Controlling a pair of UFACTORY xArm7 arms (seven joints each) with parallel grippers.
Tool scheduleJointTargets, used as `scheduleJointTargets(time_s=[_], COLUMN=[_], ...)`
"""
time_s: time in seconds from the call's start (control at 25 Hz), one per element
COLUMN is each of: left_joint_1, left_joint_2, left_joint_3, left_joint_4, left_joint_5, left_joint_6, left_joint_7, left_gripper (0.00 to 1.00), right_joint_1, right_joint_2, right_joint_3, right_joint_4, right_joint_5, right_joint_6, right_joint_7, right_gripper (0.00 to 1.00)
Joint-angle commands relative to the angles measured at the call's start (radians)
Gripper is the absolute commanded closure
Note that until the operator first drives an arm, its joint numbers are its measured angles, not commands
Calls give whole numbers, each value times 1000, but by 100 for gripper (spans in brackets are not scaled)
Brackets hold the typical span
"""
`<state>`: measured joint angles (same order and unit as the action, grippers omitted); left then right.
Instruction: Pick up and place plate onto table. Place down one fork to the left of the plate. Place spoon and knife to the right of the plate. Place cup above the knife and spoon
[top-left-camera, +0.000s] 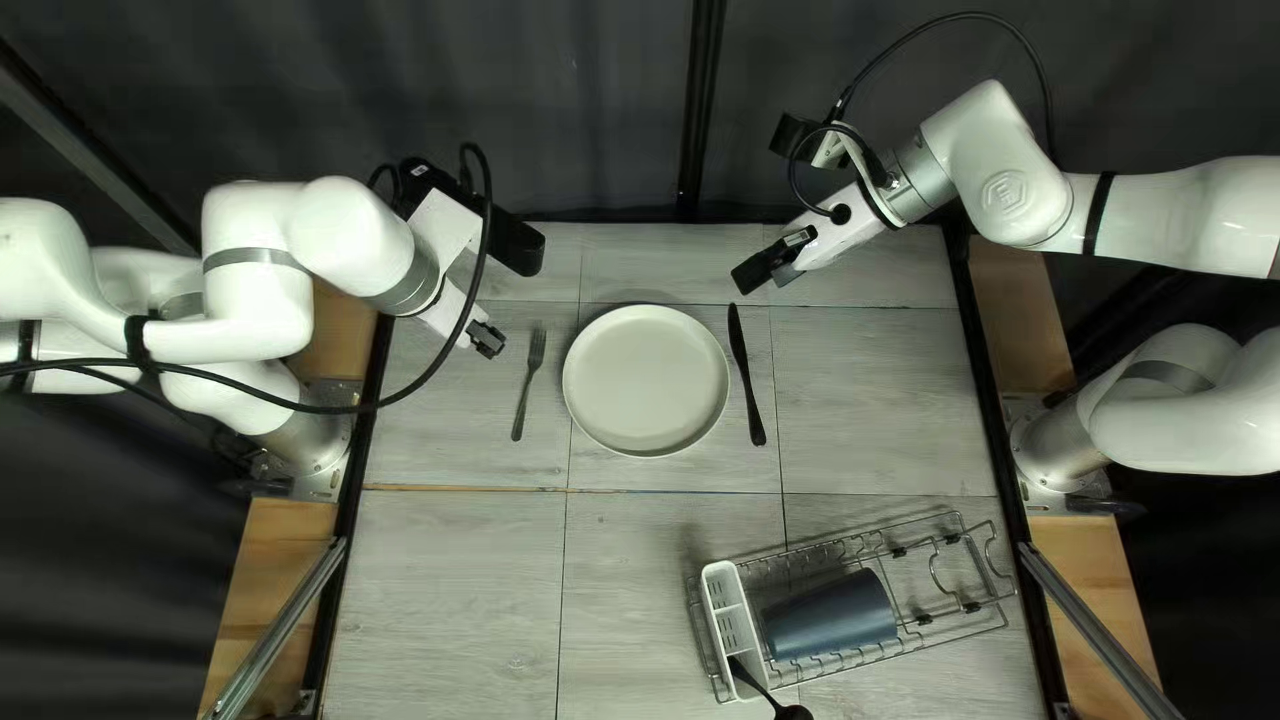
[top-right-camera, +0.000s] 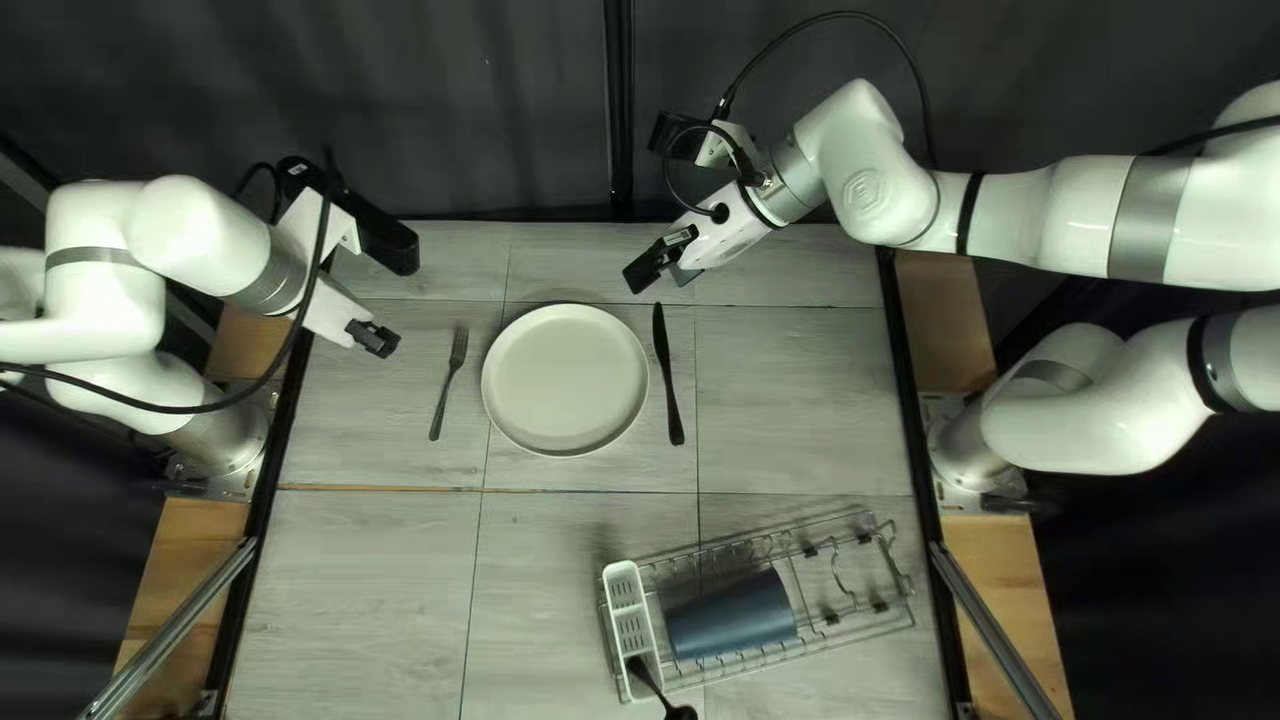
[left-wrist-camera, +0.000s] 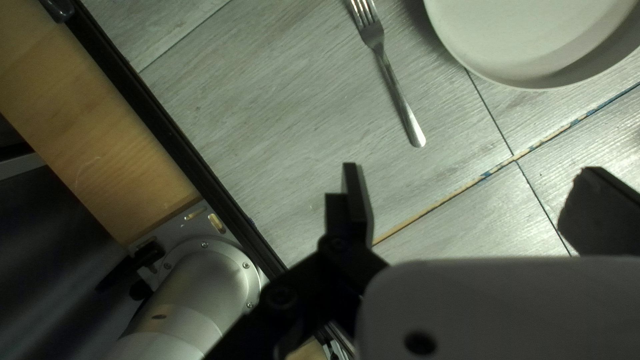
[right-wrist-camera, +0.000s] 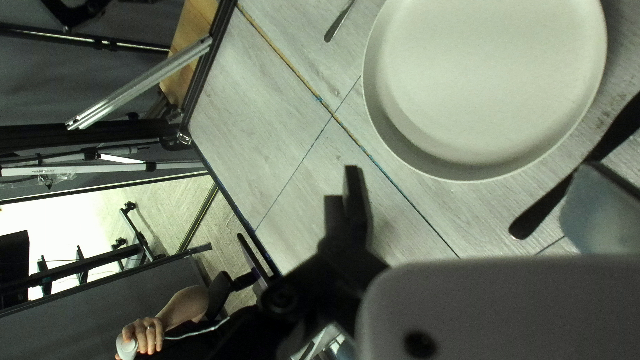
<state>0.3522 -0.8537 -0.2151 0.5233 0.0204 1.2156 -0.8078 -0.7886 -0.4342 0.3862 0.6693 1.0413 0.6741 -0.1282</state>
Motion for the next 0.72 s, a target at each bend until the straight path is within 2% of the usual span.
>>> scheduleJointTargets(time_s=[0.04, 0.12, 0.72], left_joint_1=[-49, -96, -96], left_joint_2=[-62, -100, -100], left_joint_3=[45, 44, 44], left_joint_4=[60, 59, 59], left_joint_5=[-5, -14, -14], left_joint_6=[91, 97, 97], left_joint_7=[94, 144, 144], left_gripper=[0, 0, 0], right_joint_1=[0, 0, 1], right_joint_2=[0, 0, -2], right_joint_3=[0, 0, 0], right_joint_4=[0, 0, 2], right_joint_5=[0, 0, -5], right_joint_6=[0, 0, 0], right_joint_7=[0, 0, -9], right_gripper=[0, 0, 0])
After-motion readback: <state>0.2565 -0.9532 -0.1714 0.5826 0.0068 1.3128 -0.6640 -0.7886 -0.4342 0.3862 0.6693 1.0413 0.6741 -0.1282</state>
